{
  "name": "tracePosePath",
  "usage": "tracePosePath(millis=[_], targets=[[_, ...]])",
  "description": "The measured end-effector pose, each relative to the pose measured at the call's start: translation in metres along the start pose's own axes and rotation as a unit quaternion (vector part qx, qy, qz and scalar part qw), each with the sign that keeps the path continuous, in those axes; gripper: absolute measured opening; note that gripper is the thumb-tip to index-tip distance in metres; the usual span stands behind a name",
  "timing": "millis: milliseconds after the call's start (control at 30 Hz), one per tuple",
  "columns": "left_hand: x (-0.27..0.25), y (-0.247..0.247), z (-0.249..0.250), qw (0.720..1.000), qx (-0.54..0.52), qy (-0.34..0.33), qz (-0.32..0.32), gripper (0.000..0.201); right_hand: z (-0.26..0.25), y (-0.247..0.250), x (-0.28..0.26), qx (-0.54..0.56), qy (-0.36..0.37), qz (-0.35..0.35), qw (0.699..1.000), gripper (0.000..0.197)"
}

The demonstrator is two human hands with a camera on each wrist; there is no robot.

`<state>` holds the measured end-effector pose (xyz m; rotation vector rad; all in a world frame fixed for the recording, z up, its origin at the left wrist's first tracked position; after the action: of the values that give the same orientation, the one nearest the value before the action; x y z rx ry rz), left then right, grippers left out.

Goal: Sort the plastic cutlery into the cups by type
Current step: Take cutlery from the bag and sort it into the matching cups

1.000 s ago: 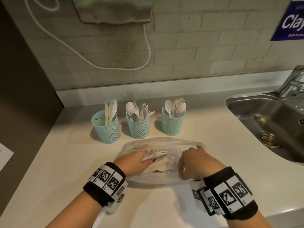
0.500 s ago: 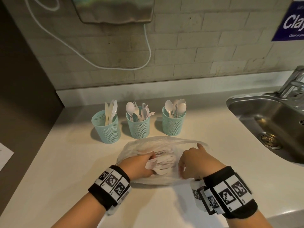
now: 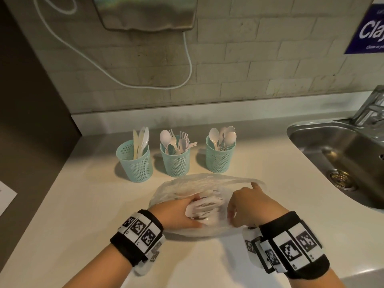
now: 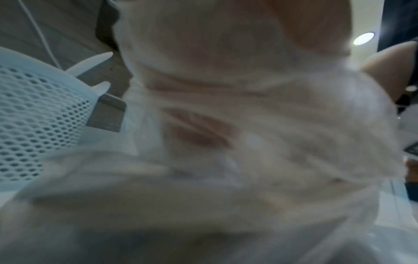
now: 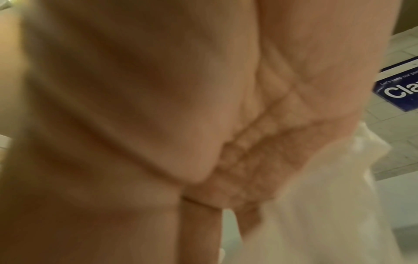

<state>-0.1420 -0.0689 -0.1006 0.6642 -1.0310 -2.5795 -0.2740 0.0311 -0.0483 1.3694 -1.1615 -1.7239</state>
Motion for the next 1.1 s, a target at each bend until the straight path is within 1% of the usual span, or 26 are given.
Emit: tracePosePath(millis=[33, 67, 100, 167, 267, 333, 400, 467, 567, 667, 767, 900, 1000, 1100], targets=[[-0.001, -0.003, 0.002, 1.0, 0.021, -0.007, -0.001, 0.065, -0.001, 0.0, 0.0, 0.0, 0.002, -0.001, 1.0, 0.018], [0.0, -0.005, 0.002, 0.999, 0.045, -0.014, 0.008, 0.07, -0.002, 0.001, 0.0, -0.002, 0.004, -0.002, 1.0, 0.017], [0.001, -0.005, 0.002, 0.998, 0.057, -0.015, 0.023, 0.069, -0.004, 0.001, -0.001, -0.005, 0.006, -0.003, 1.0, 0.018], [0.003, -0.003, 0.003, 0.997, 0.056, -0.013, 0.046, 0.061, -0.005, 0.001, -0.003, -0.013, 0.01, -0.008, 1.0, 0.019], [0.001, 0.003, 0.004, 0.998, 0.04, 0.0, 0.051, 0.057, -0.004, 0.001, -0.006, -0.017, 0.011, -0.014, 1.0, 0.019], [0.001, 0.007, 0.004, 0.998, 0.023, -0.004, 0.059, 0.049, -0.004, 0.002, -0.007, -0.014, 0.011, -0.014, 1.0, 0.019], [0.003, 0.006, 0.006, 0.998, 0.016, -0.016, 0.054, 0.044, -0.004, 0.003, -0.007, -0.011, 0.01, -0.015, 1.0, 0.019], [0.004, 0.003, 0.008, 0.998, 0.031, -0.035, 0.042, 0.048, -0.004, 0.002, -0.007, -0.015, 0.008, -0.017, 1.0, 0.019], [0.004, -0.002, 0.007, 0.997, 0.067, -0.02, 0.045, 0.062, -0.003, 0.0, -0.006, -0.018, 0.003, -0.02, 1.0, 0.02], [0.004, -0.005, 0.008, 0.995, 0.081, -0.023, 0.048, 0.065, -0.003, -0.001, -0.004, -0.016, 0.003, -0.018, 1.0, 0.02], [0.004, -0.005, 0.009, 0.996, 0.076, -0.018, 0.049, 0.061, -0.002, -0.001, -0.004, -0.013, 0.003, -0.012, 1.0, 0.02], [0.001, 0.006, 0.014, 0.997, 0.032, -0.038, 0.066, 0.054, 0.001, -0.002, -0.005, -0.008, 0.001, 0.0, 1.0, 0.019], [0.0, 0.015, 0.016, 0.997, 0.005, -0.045, 0.06, 0.043, 0.002, -0.001, -0.004, -0.001, -0.005, 0.009, 1.0, 0.019], [-0.001, 0.018, 0.013, 0.997, -0.008, -0.058, 0.046, 0.042, 0.004, 0.001, -0.003, 0.009, -0.008, 0.017, 1.0, 0.02]])
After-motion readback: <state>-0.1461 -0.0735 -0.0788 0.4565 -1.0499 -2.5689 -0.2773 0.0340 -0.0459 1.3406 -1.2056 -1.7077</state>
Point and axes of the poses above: each hand's wrist, its own x-axis towards the middle knuckle, its own y-axis out of the back of the hand, z = x × y, the point moved 5 cm from there along x, towards the middle knuckle, and after that the axes turned 7 degrees about -x, right-handed, at the moved point
